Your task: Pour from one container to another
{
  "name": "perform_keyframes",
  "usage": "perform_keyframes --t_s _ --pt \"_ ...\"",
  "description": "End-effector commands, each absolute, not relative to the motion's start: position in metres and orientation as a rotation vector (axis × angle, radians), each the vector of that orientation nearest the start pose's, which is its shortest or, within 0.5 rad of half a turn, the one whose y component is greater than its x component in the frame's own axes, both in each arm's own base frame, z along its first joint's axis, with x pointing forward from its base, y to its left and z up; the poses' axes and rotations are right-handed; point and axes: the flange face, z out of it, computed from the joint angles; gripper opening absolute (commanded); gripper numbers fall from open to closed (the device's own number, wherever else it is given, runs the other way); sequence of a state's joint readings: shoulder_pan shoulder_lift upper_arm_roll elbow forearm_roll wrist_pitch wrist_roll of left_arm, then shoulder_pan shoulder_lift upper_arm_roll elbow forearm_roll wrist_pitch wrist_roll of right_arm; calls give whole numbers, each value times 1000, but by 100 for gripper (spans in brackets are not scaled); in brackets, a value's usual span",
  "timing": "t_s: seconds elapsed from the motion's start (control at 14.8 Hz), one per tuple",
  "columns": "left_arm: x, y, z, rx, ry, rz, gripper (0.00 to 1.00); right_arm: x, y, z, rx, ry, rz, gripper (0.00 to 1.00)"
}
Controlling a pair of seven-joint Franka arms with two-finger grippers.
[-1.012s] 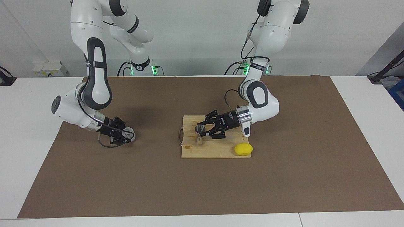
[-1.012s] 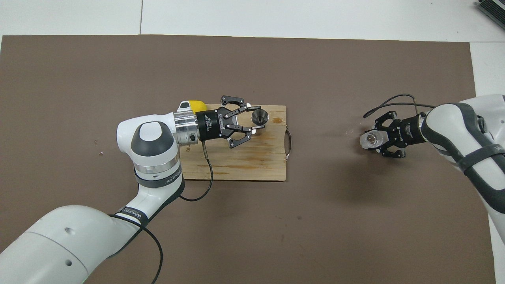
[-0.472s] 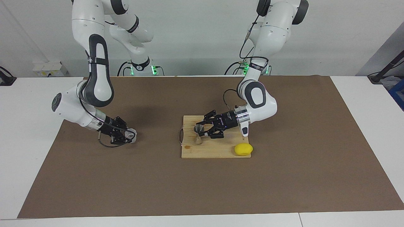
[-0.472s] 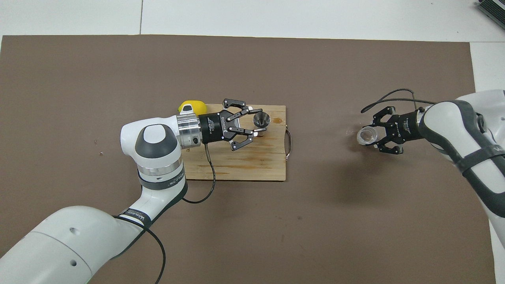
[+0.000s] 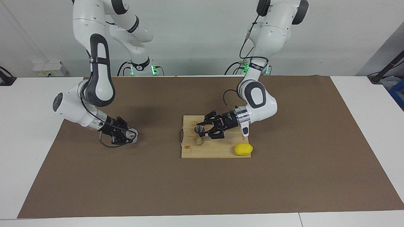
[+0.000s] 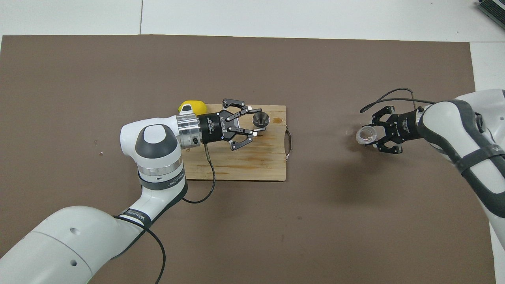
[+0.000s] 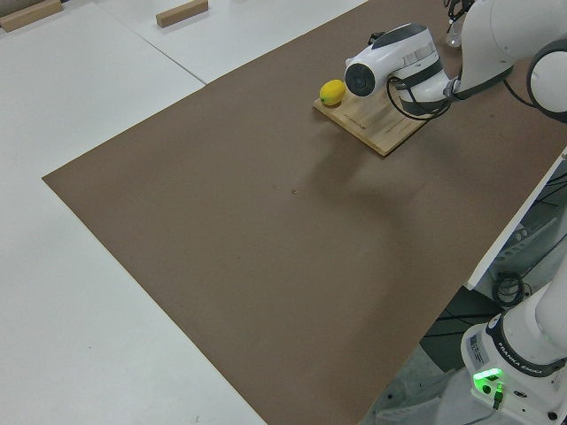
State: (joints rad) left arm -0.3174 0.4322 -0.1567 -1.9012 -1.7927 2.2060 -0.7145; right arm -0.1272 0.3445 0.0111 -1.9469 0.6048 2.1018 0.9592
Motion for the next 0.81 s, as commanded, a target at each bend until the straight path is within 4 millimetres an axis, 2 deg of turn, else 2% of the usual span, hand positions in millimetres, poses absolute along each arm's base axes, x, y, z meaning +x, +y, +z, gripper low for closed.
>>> perform_keyframes --t_s 0.0,0.27,0.47,0.74 --pt "553 -324 294 1316 1385 -914 26 598 -43 304 -2024 1809 492 34" --pt "552 -325 293 1326 1389 -900 65 600 -41 315 -2002 1828 480 18" --pt "551 -327 293 1334 1384 -900 96 600 -37 319 -1995 1836 477 17" --pt "545 -337 296 1348 1366 -917 98 605 -32 340 -1979 1835 447 17"
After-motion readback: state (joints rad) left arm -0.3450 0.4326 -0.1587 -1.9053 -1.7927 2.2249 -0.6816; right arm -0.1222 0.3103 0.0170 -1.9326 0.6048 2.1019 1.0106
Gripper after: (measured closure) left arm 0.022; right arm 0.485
